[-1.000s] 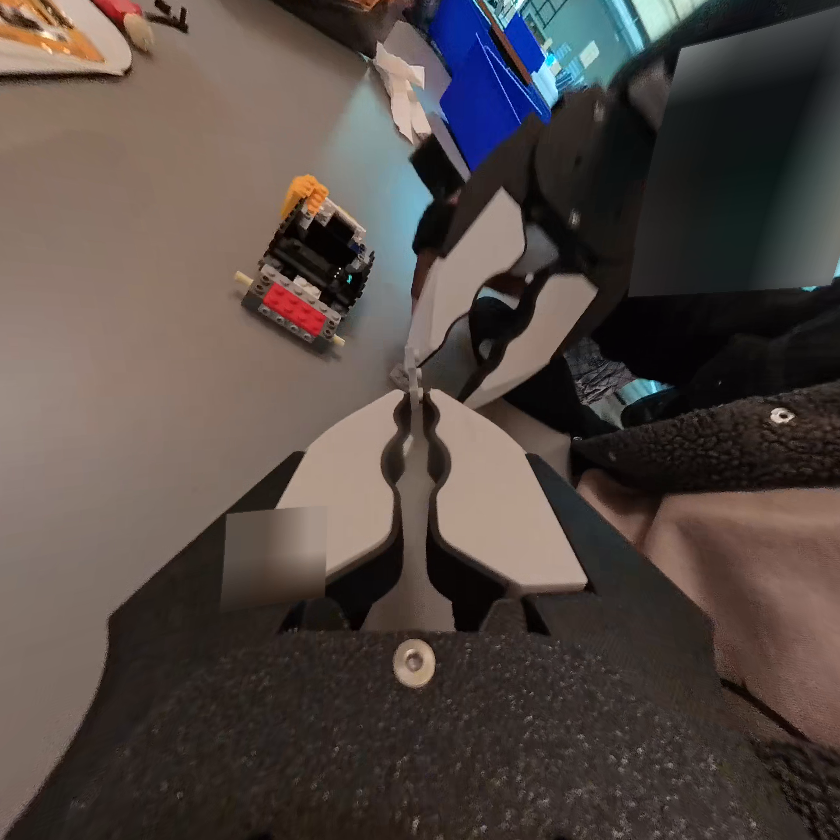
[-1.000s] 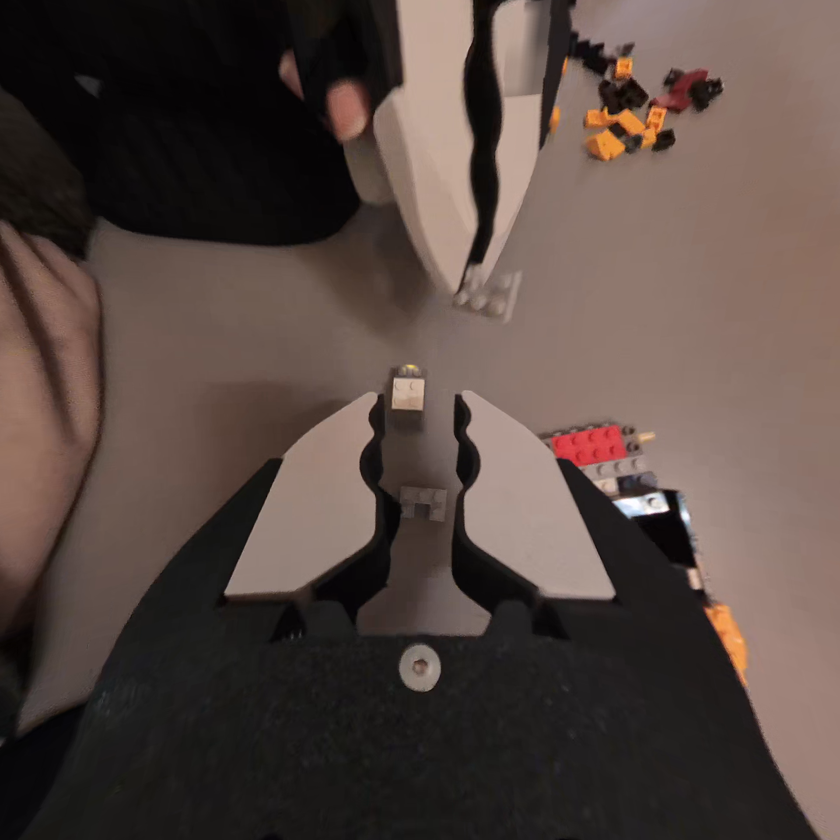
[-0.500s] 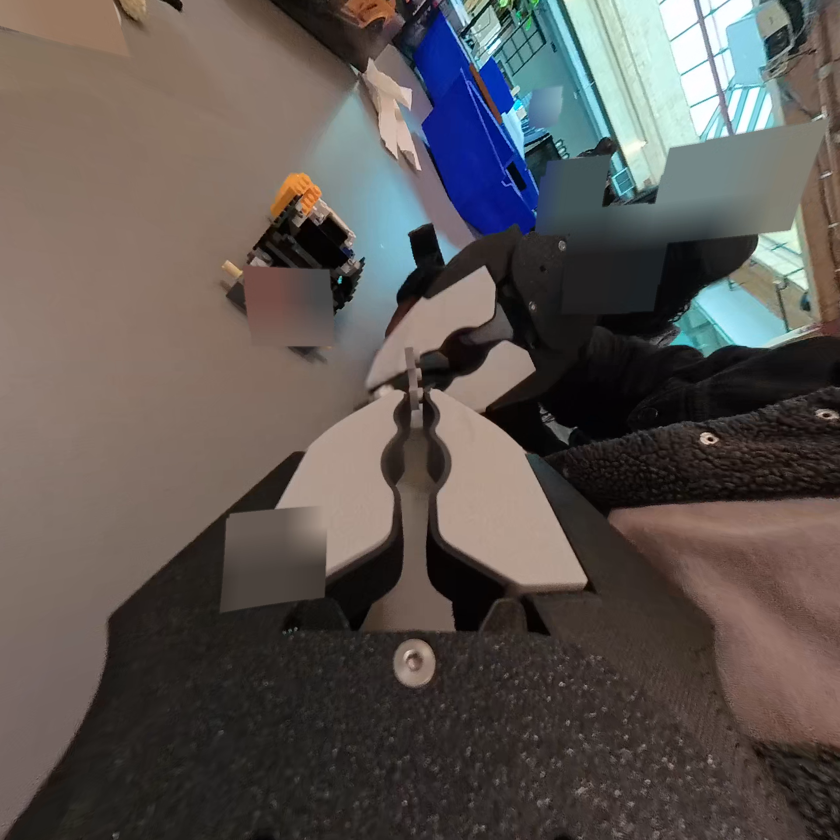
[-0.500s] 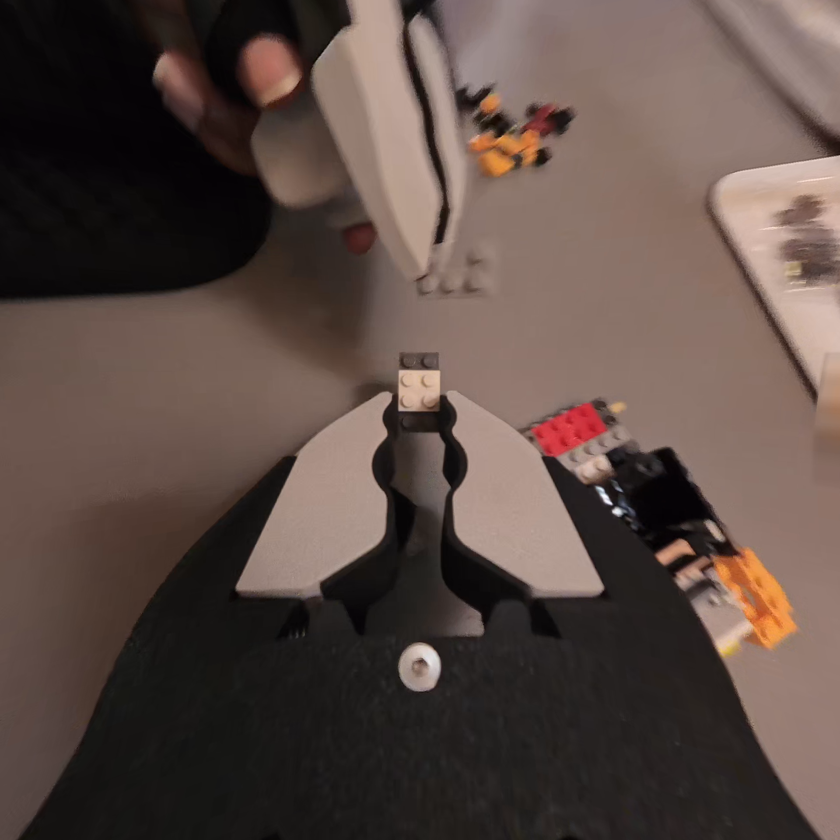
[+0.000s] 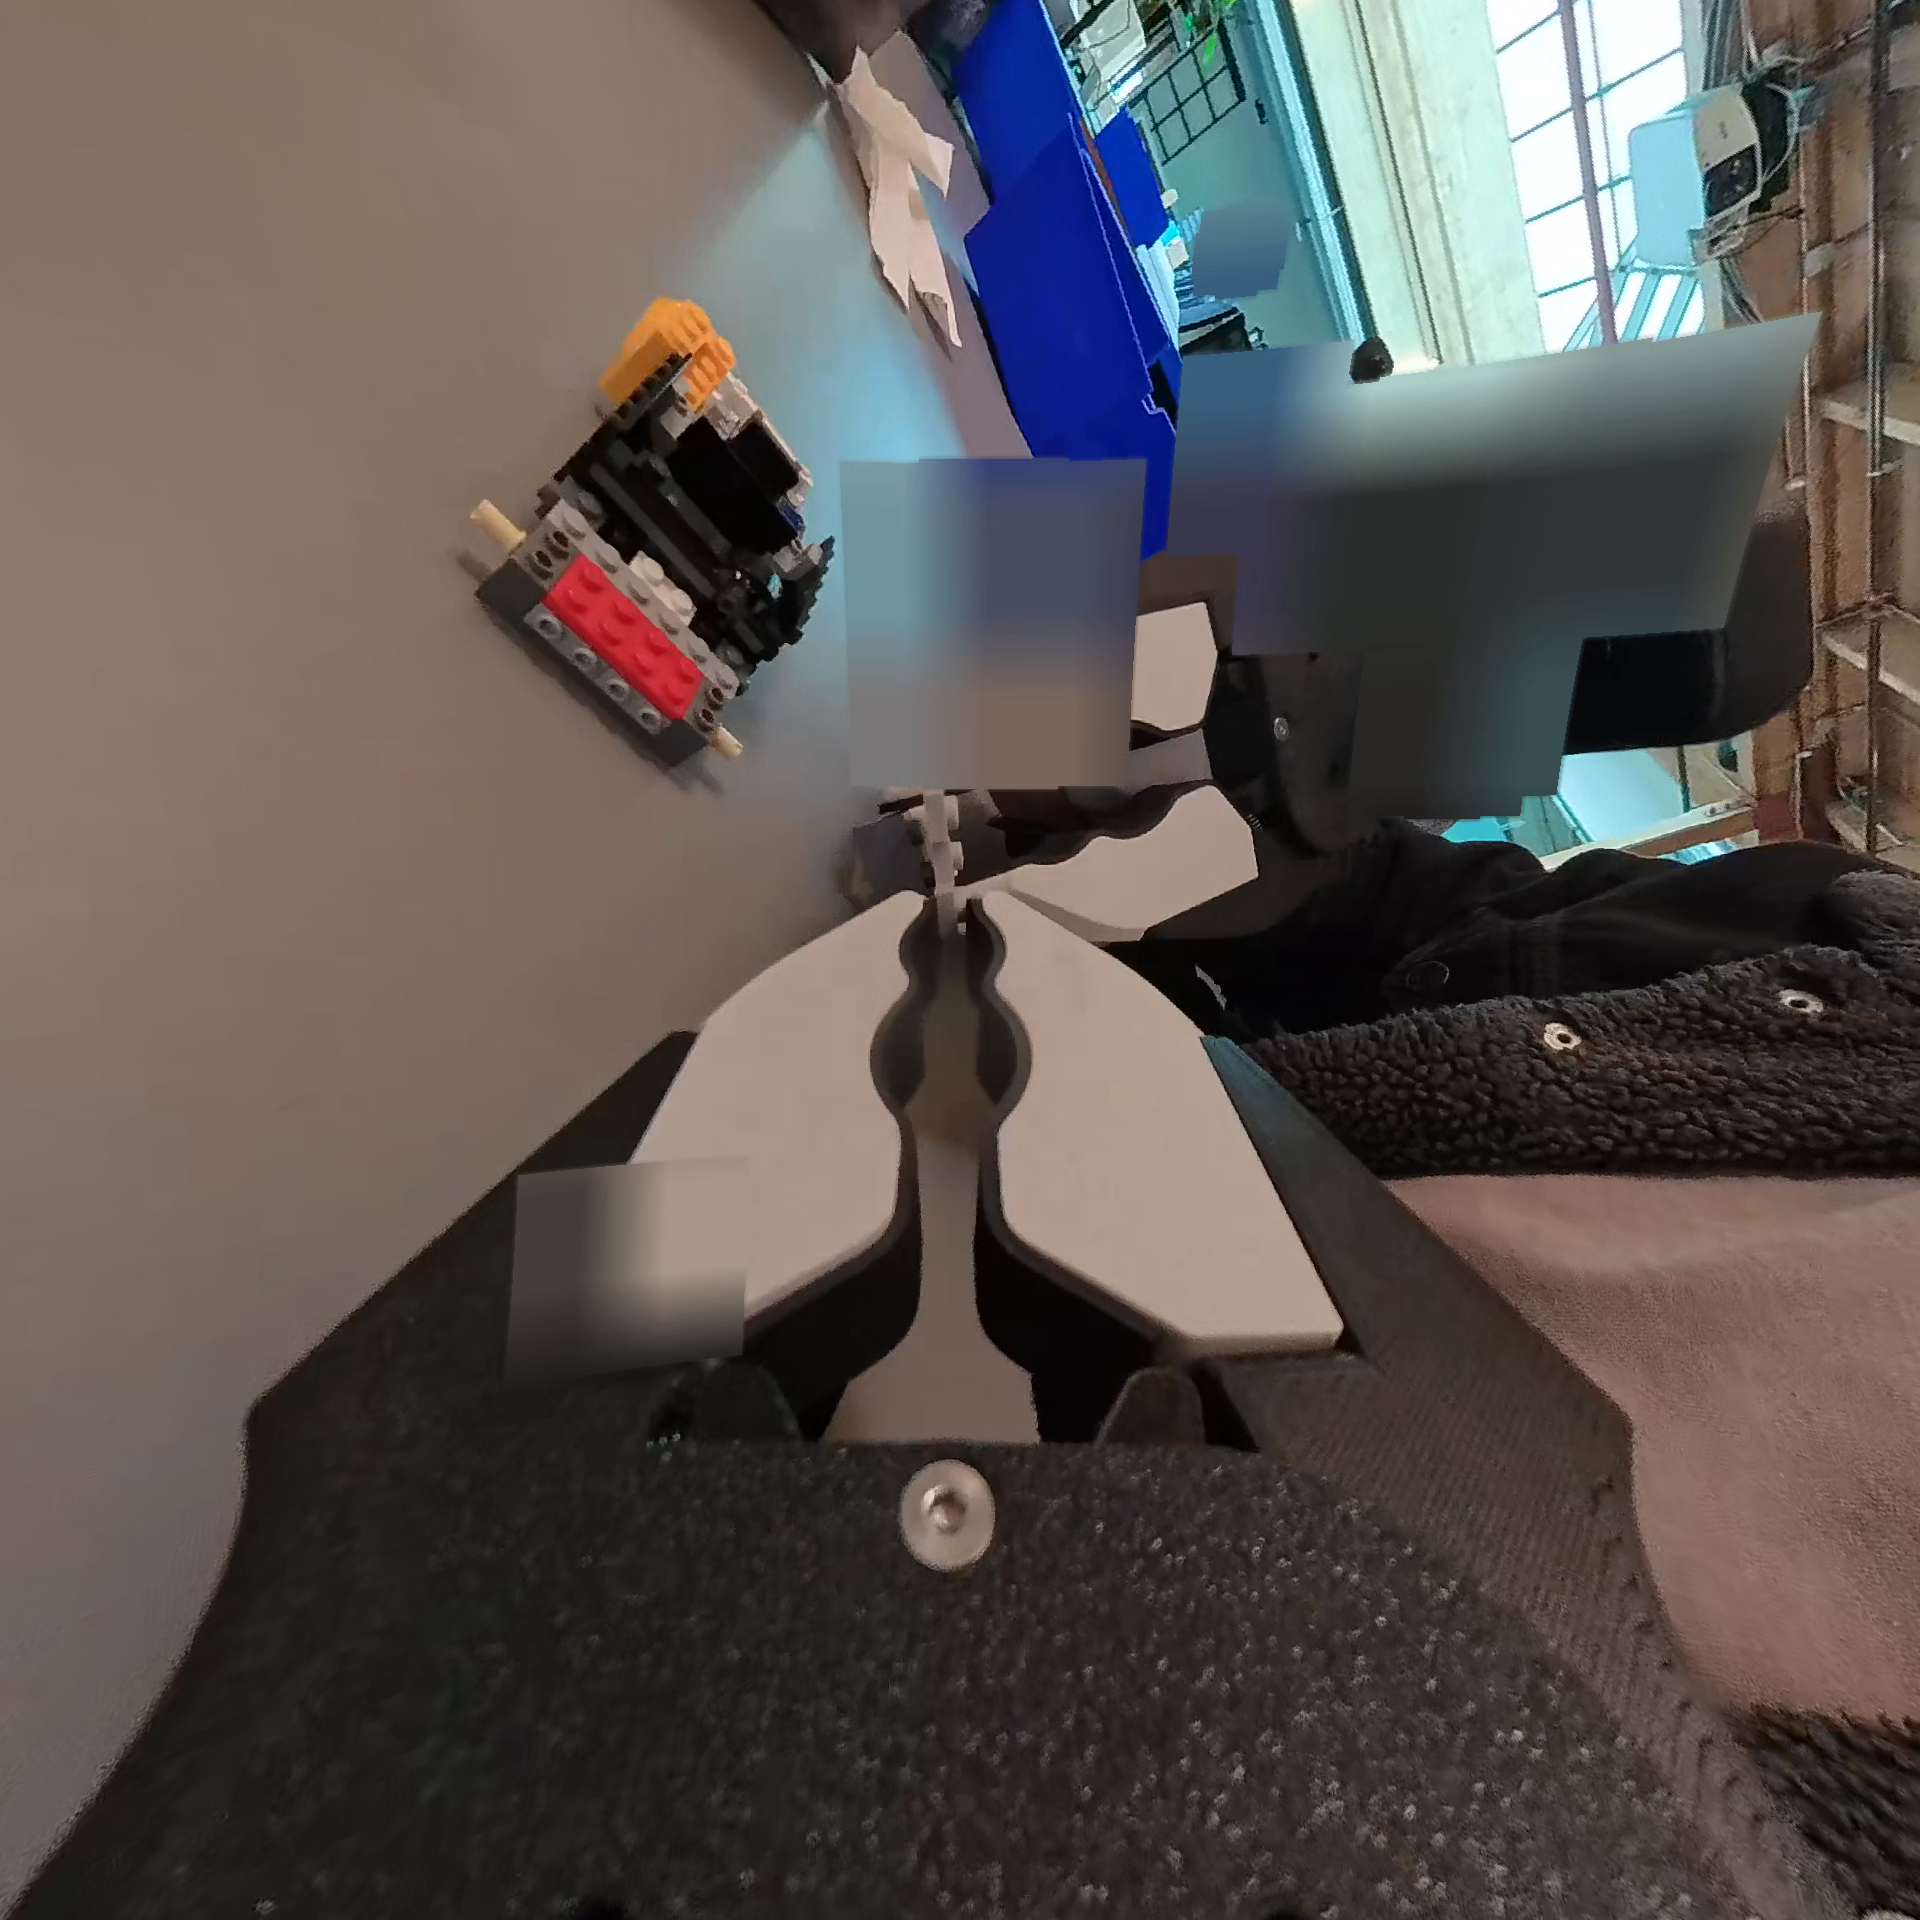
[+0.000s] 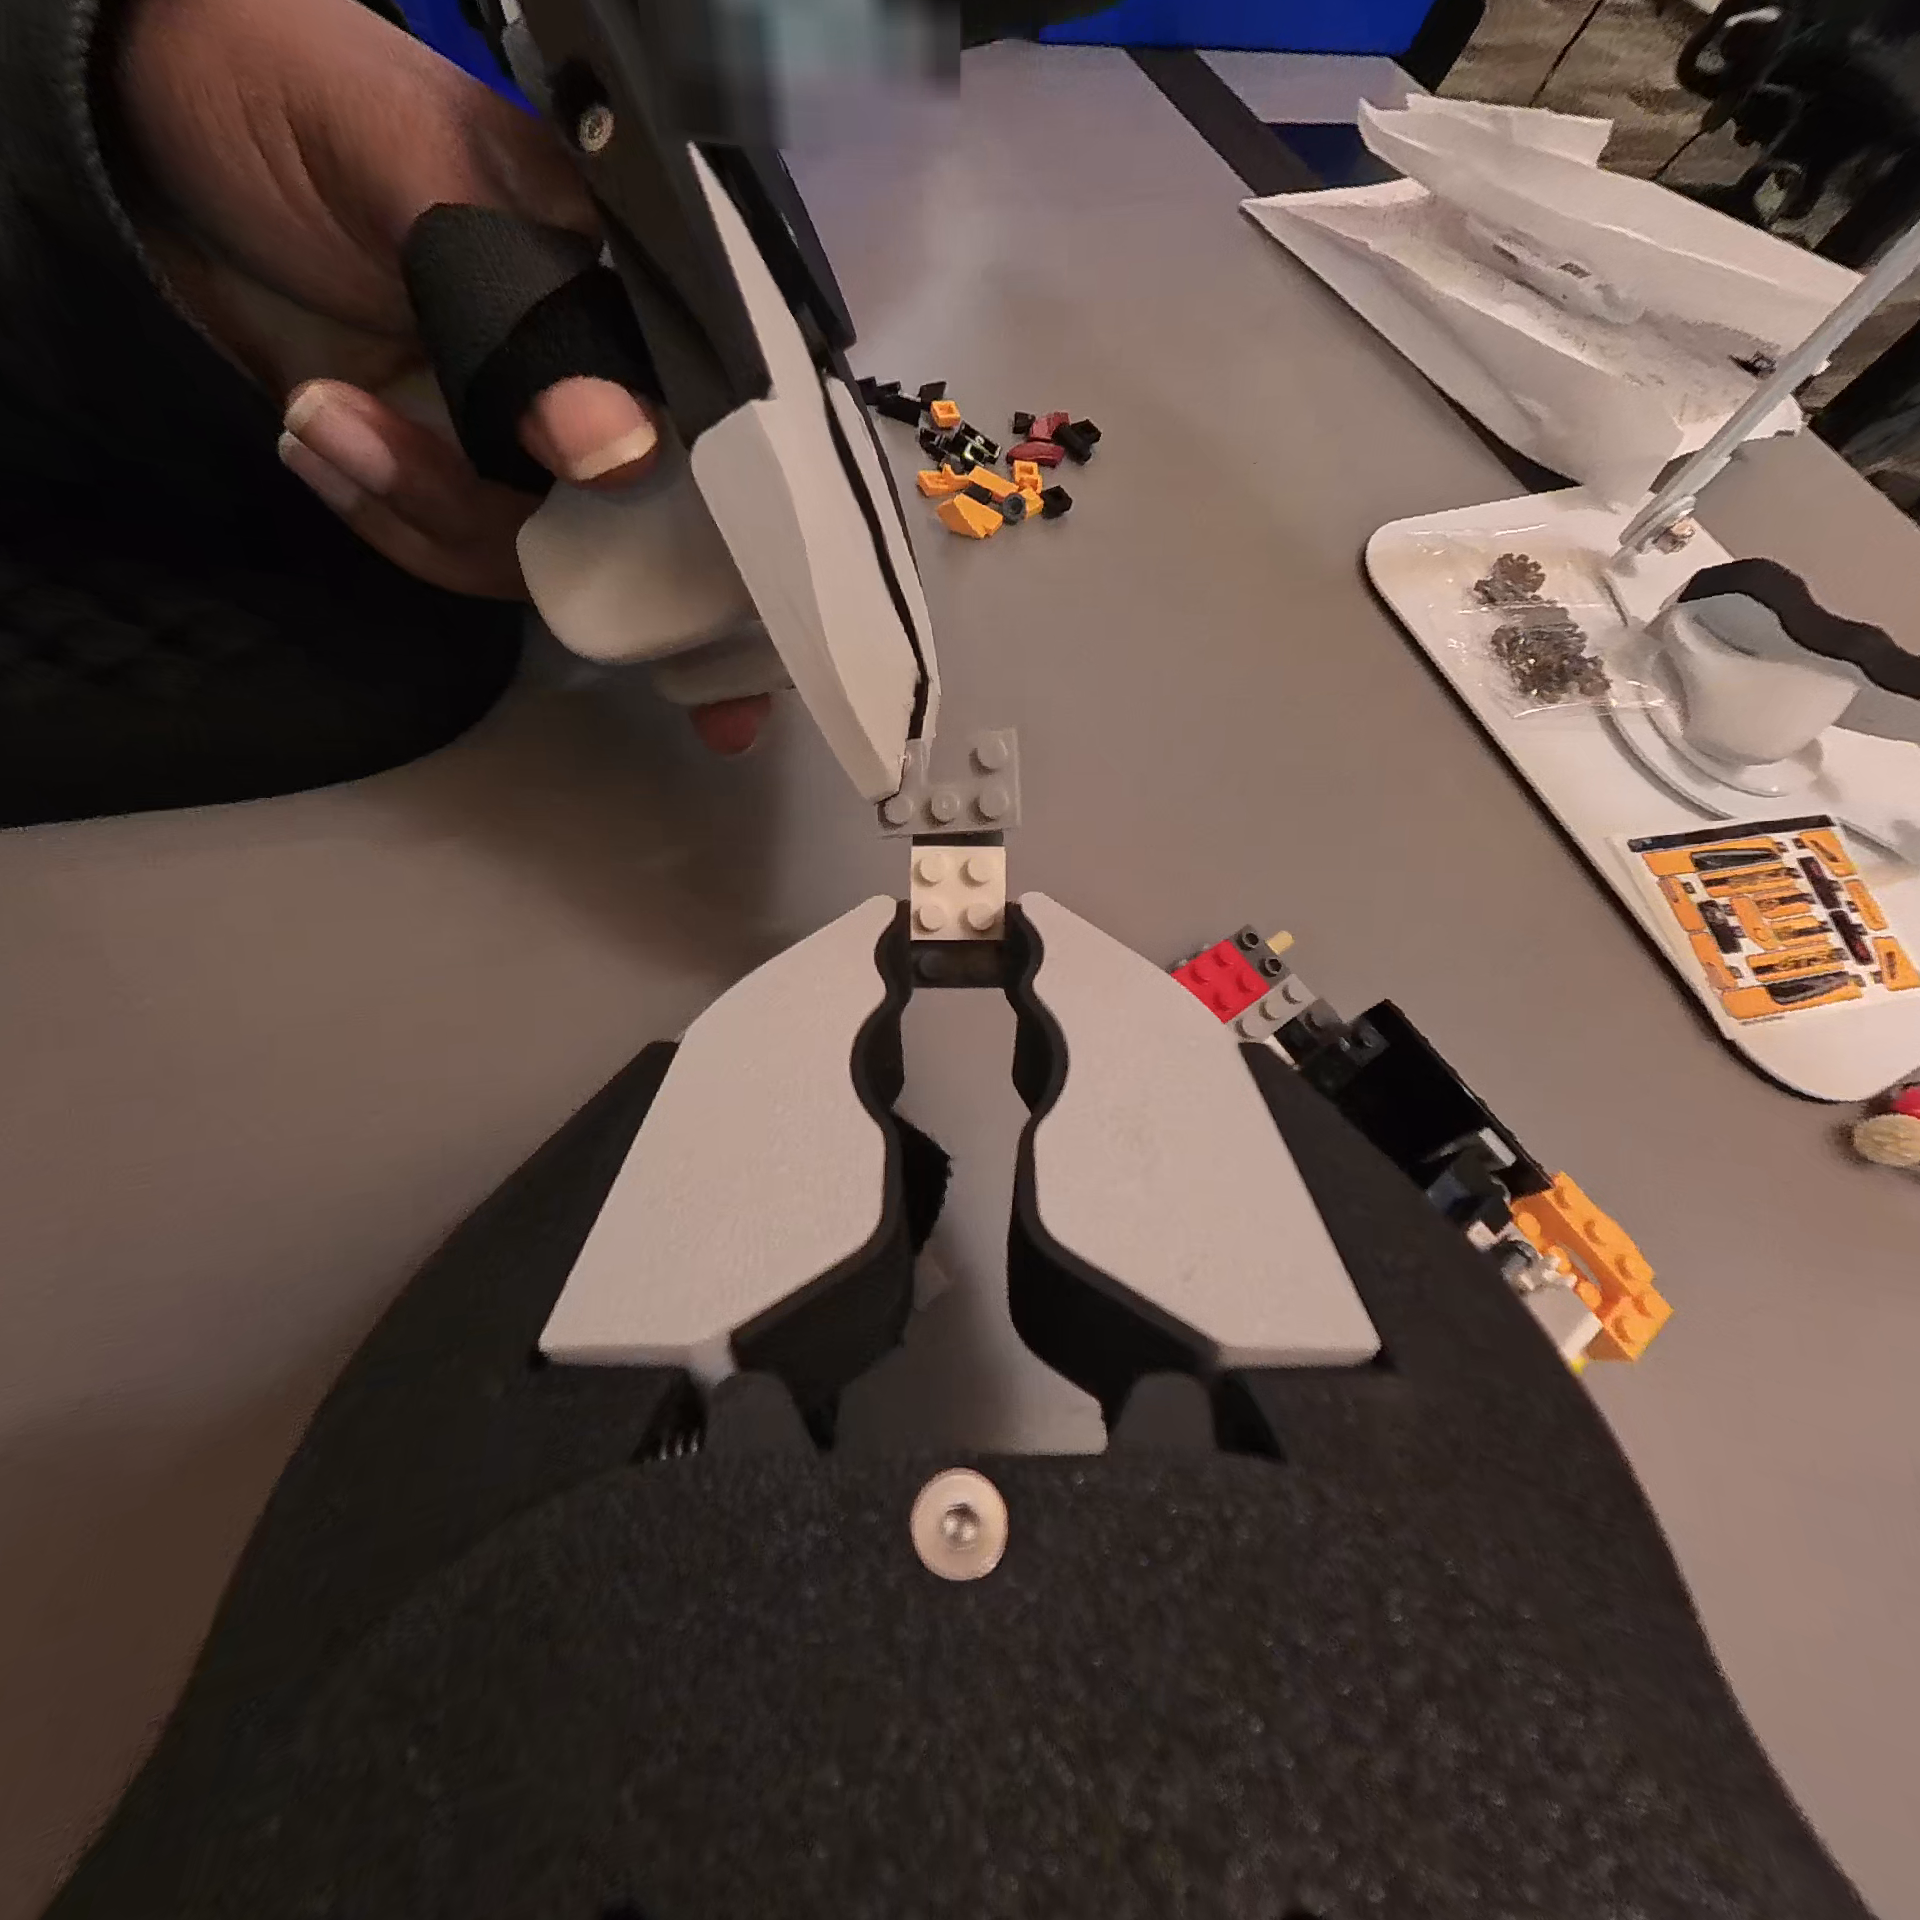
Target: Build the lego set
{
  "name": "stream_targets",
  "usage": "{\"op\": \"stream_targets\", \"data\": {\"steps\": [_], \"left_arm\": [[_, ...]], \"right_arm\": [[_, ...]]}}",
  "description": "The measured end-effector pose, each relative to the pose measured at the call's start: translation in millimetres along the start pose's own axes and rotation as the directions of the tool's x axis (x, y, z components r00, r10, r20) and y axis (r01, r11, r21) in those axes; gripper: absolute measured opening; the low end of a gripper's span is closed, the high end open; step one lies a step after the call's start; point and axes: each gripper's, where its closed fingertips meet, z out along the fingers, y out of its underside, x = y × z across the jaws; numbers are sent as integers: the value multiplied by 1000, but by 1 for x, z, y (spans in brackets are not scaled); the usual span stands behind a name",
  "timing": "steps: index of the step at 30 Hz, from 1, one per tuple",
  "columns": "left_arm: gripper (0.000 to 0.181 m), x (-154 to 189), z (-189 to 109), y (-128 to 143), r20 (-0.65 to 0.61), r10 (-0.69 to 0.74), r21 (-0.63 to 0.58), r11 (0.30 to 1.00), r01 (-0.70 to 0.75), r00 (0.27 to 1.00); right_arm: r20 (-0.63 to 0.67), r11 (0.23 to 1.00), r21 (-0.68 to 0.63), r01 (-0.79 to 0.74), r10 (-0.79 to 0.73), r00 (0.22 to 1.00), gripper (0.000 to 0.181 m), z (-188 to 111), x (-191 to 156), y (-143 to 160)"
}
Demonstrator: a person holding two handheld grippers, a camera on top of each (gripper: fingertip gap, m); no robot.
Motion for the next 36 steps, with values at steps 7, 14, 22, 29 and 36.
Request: {"op": "stream_targets", "data": {"steps": [7, 14, 22, 29, 36], "left_arm": [[4, -5, 1, 0, 13, -40, -12, 999, 40, 999], [12, -10, 4, 2, 53, -42, -51, 998, 45, 998], [12, -8, 3, -4, 98, -24, -44, 999, 29, 995], [12, -3, 2, -8, 140, 20, -25, 1000, -17, 990], [14, 4, 1, -10, 169, 80, -20, 997, -78, 982]], "right_arm": [[-8, 1000, -11, 23, -23, 1000, 17, 3, 0, 5], [12, 1000, -11, -7, 7, 1000, 17, 4, 0, 9], [107, 991, 0, -136, 135, 985, 17, 4, -5, 9], [176, 969, 27, -246, 237, 955, 17, 0, -6, 4], [159, 971, 49, -236, 226, 961, 17, -2, -3, 1]]}}
